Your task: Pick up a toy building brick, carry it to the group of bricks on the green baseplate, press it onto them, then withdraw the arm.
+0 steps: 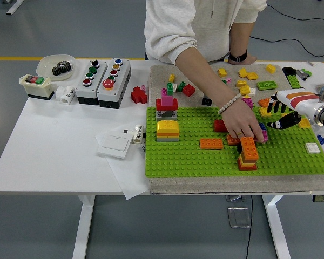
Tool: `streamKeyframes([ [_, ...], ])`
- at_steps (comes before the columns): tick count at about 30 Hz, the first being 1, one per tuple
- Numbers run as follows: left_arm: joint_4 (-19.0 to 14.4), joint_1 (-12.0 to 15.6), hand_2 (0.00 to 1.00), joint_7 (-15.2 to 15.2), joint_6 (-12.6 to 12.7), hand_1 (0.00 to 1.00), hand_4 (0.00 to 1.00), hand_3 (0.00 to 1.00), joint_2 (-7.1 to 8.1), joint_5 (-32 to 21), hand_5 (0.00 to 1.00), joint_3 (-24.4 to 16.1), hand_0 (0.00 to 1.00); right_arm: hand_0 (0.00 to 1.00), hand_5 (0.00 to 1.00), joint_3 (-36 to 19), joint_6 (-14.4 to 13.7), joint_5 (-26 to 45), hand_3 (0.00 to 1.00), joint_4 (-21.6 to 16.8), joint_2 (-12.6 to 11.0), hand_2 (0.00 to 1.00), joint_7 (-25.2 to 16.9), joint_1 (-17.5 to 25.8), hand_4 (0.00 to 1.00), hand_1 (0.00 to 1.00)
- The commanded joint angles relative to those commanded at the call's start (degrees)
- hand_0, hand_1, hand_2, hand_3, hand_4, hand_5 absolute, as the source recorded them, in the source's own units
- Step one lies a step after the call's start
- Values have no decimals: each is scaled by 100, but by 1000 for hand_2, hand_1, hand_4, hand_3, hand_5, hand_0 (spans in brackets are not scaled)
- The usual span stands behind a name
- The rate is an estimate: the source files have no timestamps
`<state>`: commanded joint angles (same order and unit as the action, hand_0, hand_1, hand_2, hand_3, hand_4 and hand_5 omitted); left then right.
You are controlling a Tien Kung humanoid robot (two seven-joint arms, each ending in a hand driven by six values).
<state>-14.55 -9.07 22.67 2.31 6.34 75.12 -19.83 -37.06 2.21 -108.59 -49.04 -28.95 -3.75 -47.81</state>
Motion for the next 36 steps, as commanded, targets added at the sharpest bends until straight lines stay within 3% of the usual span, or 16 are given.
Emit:
streamKeyframes([
  [21,2,-11,506,-11,21,469,620,595,-4,-30,756,22,427,429,299,-323,0,-79,551,34,-113,530,31,74,847,474],
  [36,1,-21,507,-5,33,468,619,595,-12,-31,756,18,427,438,301,-424,291,-125,555,-14,-217,533,-89,217,848,482],
])
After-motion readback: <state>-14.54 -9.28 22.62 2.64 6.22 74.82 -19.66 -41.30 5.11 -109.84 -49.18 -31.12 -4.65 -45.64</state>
